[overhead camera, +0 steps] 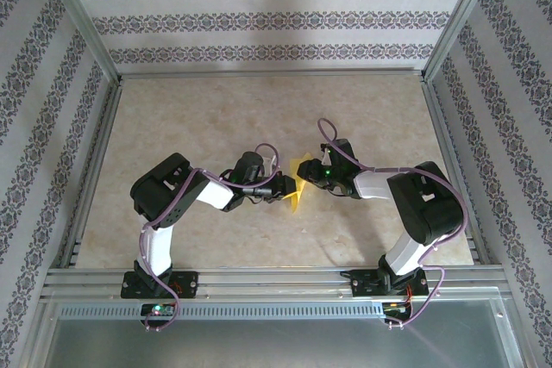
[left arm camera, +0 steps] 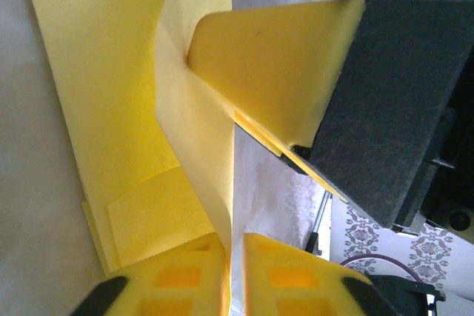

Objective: Fold a paper plane with a square sheet of paper (fold left side to right side)
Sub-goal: Fold the wing for the fifth time at the center of the table.

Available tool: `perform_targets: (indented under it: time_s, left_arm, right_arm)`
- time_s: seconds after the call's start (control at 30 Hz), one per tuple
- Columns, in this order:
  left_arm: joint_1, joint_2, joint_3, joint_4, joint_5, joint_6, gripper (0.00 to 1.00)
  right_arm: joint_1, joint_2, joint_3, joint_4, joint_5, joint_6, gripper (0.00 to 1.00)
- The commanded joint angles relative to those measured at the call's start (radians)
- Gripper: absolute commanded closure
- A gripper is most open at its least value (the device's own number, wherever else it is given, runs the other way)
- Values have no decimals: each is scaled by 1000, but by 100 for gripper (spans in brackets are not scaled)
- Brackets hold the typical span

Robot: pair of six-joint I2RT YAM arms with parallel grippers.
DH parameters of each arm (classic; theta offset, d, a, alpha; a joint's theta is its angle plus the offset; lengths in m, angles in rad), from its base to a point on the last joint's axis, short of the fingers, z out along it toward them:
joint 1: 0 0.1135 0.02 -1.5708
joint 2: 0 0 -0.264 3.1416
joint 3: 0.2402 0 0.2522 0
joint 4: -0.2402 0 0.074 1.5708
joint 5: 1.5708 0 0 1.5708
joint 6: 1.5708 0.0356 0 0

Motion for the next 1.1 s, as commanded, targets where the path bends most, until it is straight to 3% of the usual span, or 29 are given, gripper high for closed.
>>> perform_targets:
  time_s: [0.0,0.6,1.07]
  left_arm:
    - [27,-1,-20,44,12,2,81]
    - [52,4,45,-34,23,42,70]
    - [58,11,86,-196,-28,127,88]
  right_arm:
    - [20,49,11,-5,27,-9,60]
    - [26,40,7,-10,28,-15,60]
    - [29,37,10,-18,30,-19,61]
